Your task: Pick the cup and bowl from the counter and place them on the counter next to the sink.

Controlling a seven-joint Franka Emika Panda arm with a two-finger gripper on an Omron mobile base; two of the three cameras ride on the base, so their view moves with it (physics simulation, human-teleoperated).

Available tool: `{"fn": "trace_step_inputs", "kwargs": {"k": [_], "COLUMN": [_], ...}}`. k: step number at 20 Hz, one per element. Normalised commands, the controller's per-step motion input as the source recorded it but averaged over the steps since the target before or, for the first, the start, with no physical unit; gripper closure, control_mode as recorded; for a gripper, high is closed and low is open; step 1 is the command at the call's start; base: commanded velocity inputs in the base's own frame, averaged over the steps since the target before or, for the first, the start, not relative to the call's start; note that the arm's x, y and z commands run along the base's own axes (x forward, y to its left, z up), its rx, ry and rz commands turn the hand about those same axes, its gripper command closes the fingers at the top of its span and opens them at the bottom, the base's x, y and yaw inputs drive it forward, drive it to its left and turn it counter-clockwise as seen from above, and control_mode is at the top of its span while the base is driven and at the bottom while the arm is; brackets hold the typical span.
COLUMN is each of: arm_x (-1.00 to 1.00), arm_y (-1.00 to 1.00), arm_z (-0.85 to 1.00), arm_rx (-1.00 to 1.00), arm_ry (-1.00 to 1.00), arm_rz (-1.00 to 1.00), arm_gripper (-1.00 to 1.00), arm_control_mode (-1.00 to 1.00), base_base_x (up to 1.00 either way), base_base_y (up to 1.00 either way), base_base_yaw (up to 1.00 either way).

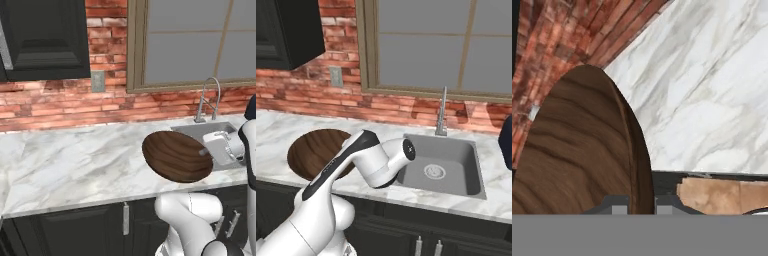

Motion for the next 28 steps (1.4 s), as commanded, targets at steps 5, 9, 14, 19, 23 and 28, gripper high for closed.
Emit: {"fn": "trace_step_inputs", "kwargs": {"k": [5,9,14,19,23,28], "arm_x": [0.00,0.00,0.00,0.00,0.00,0.00], "arm_y": [0.00,0.00,0.00,0.00,0.00,0.00], "arm_z": [0.00,0.00,0.00,0.00,0.00,0.00], "arm_rx": [0.00,0.00,0.00,0.00,0.00,0.00], "arm_ry": [0.00,0.00,0.00,0.00,0.00,0.00], "arm_rz": [0.00,0.00,0.00,0.00,0.00,0.00], "arm_gripper": [1.00,1.00,1.00,1.00,1.00,1.00], "arm_control_mode": [1.00,1.00,1.00,1.00,1.00,-1.00], "base_base_x": [0.76,0.29,0.00,0.00,0.00,0.00], "base_base_y": [-0.10,0.00,0.00,0.00,0.00,0.00], "base_base_yaw": [-0.07,-0.08,0.00,0.00,0.00,0.00]}}
